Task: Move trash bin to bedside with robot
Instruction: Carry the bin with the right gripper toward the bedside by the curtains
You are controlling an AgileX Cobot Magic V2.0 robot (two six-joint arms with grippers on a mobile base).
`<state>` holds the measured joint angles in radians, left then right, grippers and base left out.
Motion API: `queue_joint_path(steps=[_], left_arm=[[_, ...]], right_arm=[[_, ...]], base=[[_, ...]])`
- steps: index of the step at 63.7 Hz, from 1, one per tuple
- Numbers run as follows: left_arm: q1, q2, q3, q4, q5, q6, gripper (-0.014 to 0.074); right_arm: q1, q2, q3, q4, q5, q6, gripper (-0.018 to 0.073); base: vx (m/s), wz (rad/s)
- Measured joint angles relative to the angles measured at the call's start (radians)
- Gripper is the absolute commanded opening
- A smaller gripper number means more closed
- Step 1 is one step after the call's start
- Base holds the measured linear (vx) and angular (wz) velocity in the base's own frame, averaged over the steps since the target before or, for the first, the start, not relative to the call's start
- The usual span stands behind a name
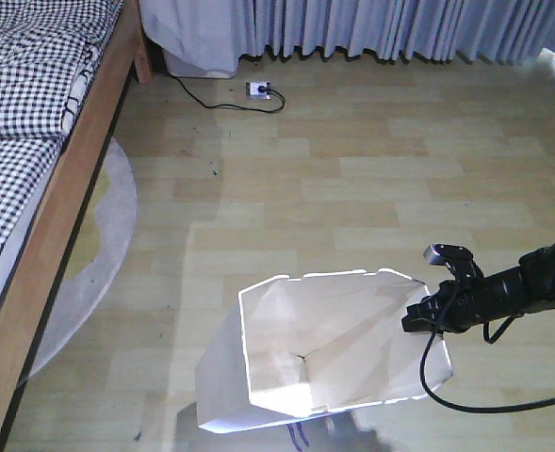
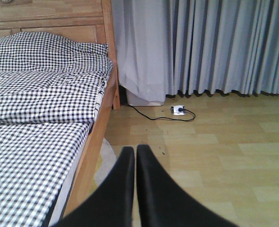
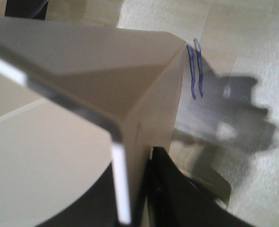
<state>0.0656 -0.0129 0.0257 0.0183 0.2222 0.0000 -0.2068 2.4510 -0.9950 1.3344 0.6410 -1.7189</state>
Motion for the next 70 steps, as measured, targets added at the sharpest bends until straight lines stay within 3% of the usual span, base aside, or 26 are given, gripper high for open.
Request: queue_joint_path(steps=[70], left_arm=[[0.0, 0.0, 0.0, 0.0, 0.0, 0.0, -0.0006]], right_arm=[[0.0, 0.0, 0.0, 0.0, 0.001, 0.0, -0.0006]], base=[[0.42, 0.02]])
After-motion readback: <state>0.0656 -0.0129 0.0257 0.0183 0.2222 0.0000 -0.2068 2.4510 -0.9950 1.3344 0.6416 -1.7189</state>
